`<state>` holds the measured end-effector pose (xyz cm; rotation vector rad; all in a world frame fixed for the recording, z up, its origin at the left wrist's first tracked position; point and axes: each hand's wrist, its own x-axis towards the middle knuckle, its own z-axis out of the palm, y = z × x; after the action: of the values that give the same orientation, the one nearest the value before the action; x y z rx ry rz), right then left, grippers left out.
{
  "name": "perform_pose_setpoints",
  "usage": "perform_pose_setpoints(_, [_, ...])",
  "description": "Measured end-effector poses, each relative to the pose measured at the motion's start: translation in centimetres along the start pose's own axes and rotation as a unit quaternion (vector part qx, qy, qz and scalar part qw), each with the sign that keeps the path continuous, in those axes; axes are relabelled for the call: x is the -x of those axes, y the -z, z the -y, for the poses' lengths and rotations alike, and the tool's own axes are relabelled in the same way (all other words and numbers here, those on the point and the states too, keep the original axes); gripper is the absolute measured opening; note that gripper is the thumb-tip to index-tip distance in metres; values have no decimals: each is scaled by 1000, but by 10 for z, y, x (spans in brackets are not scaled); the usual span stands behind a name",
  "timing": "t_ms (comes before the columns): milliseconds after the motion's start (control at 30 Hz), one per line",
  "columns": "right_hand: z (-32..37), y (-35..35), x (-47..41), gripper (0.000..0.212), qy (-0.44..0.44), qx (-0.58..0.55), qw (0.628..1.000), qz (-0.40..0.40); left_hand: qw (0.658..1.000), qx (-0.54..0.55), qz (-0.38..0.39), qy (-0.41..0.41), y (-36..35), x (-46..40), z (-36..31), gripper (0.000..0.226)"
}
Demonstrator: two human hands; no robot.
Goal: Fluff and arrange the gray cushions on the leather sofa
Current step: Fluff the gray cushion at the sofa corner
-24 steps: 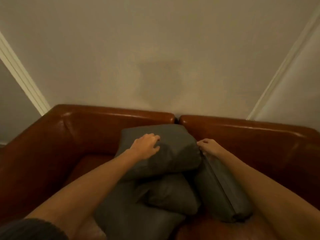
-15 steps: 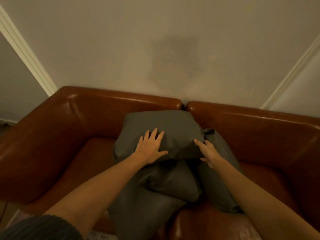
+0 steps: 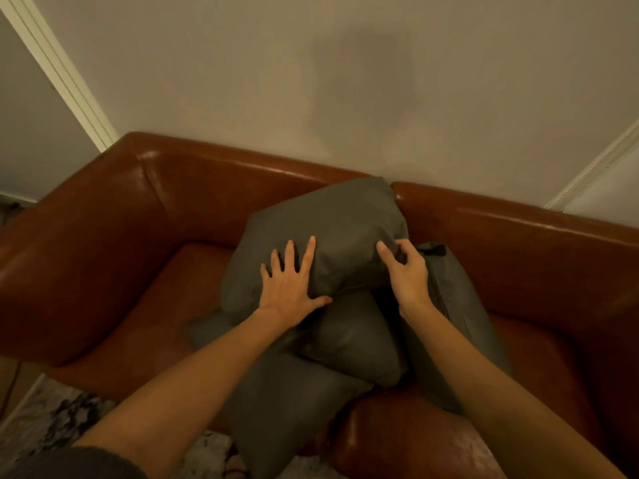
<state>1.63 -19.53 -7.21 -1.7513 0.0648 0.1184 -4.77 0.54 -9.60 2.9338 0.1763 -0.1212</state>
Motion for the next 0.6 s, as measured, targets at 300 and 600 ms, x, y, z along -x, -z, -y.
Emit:
perform_pose_setpoints(300, [27,-90,10,34,144,187,972,-2,967,246,-53,19,5,4,66,112])
perform_pose_setpoints(600, [26,-190,14,19,185,218,956,68,948,310,-71,-20,1,-5,140,116])
